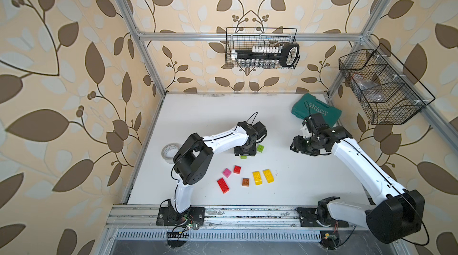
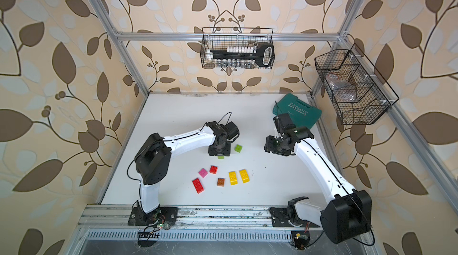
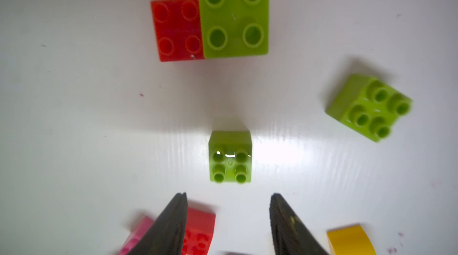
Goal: Assemble the letter s with lego
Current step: Place the lego brick at the center of the board, then pick up the lego brick from the center of the board.
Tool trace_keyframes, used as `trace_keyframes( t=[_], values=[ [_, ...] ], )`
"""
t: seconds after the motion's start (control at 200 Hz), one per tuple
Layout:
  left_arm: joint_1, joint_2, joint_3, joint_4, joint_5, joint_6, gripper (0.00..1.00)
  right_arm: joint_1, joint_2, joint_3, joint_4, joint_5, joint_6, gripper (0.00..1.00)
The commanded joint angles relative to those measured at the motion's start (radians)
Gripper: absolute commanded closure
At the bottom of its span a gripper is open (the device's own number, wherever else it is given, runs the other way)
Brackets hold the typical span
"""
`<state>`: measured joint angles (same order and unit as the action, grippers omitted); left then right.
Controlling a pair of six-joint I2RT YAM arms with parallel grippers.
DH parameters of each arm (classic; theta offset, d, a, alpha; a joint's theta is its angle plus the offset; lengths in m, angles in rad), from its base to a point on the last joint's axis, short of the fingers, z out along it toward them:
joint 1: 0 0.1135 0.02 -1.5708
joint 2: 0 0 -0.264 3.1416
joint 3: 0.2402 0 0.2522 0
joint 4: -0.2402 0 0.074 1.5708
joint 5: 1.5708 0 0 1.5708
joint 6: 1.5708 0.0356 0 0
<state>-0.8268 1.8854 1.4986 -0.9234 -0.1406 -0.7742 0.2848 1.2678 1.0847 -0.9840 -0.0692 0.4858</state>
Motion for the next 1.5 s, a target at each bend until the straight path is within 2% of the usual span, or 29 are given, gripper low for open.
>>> trace_keyframes(
  t=[0.0,0.135,0.275,0.4,0.555,0.905,1.495],
  values=[
    [0.032,-0.202,-0.019,-0.053,-0.062,0.064,0.44,0.089,0.083,0.078,0.0,0.043,0.107,0.42],
    [0.132,-0.346,-0.125,-0.039,-0.063,0.141,0.44,0.198,0.264,0.183,0.02,0.073,0.212,0.41],
    [0.277,-0.483,-0.252,0.039,0.0,0.239,0.44,0.268,0.461,0.315,0.024,0.078,0.305,0.41],
    [0.38,-0.525,-0.326,0.083,0.04,0.306,0.43,0.308,0.602,0.428,0.005,0.087,0.372,0.41],
    [0.454,-0.542,-0.383,0.122,0.087,0.333,0.41,0.332,0.701,0.505,-0.028,0.13,0.453,0.39],
    [0.499,-0.56,-0.428,0.145,0.126,0.355,0.41,0.335,0.775,0.487,-0.003,0.145,0.526,0.39],
    [0.52,-0.58,-0.453,0.161,0.136,0.353,0.41,0.32,0.852,0.532,0.002,0.142,0.501,0.54]
  ],
)
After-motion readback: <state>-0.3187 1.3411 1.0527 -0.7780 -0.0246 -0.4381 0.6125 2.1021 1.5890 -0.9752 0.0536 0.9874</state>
